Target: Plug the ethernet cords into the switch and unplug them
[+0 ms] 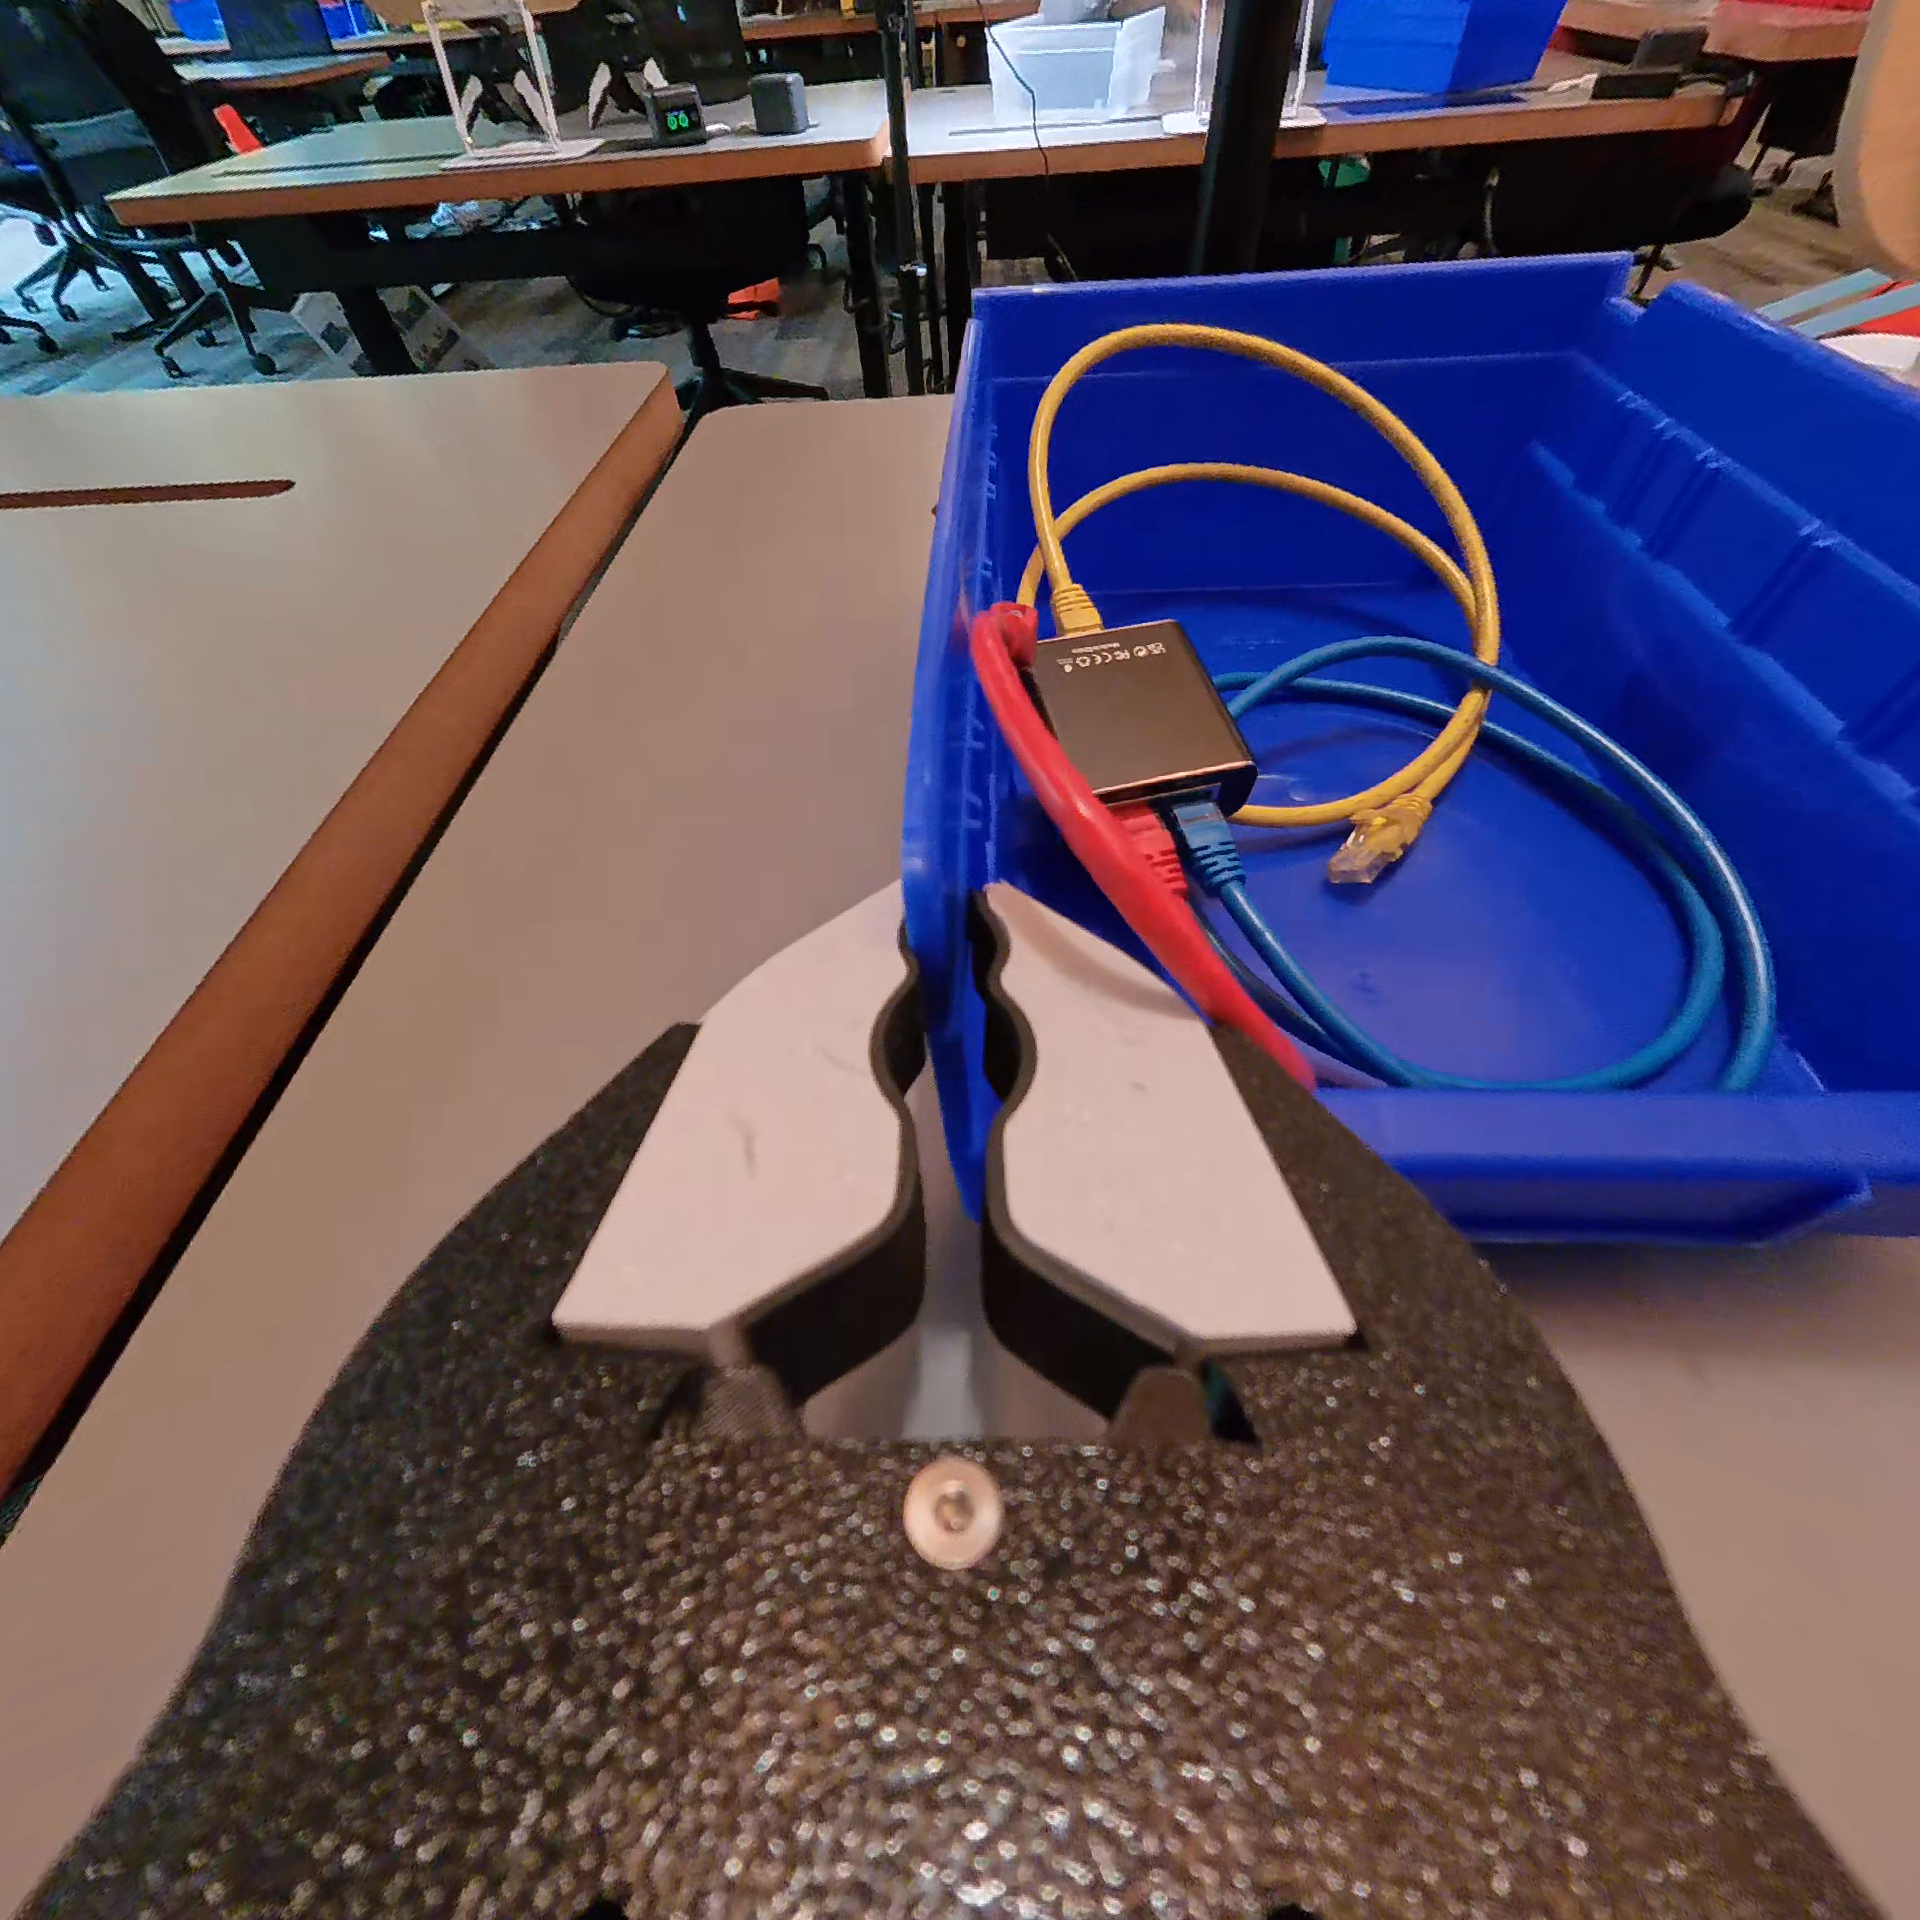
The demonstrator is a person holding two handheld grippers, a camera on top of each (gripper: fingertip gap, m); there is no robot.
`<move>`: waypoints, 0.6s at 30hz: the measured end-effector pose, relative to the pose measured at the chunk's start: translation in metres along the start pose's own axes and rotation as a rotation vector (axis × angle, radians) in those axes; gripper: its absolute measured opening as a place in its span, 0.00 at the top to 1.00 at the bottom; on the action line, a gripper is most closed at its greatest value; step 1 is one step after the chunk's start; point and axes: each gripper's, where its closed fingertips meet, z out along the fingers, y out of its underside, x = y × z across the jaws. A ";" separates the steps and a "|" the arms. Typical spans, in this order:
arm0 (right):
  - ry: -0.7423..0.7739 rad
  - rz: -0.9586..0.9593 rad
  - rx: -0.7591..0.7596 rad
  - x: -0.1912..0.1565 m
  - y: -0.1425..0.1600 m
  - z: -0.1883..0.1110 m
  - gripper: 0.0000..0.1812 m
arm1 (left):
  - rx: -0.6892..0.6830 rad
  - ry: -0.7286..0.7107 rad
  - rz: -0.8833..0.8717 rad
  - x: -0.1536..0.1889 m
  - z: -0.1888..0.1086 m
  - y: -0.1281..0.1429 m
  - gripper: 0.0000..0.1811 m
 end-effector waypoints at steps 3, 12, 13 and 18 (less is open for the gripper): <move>0.075 -0.011 0.091 0.007 -0.011 -0.017 0.72 | -0.066 -0.041 -0.009 -0.007 -0.008 0.003 0.89; 0.117 -0.142 0.656 -0.103 -0.047 -0.137 0.47 | -0.068 -0.116 0.080 0.022 -0.052 -0.079 0.82; 0.040 -0.195 0.698 -0.136 -0.047 -0.135 0.47 | -0.108 -0.065 0.100 0.039 -0.046 -0.083 0.78; -0.332 -0.346 0.759 -0.265 -0.027 -0.100 0.45 | -0.459 0.070 0.017 0.087 0.013 -0.058 0.60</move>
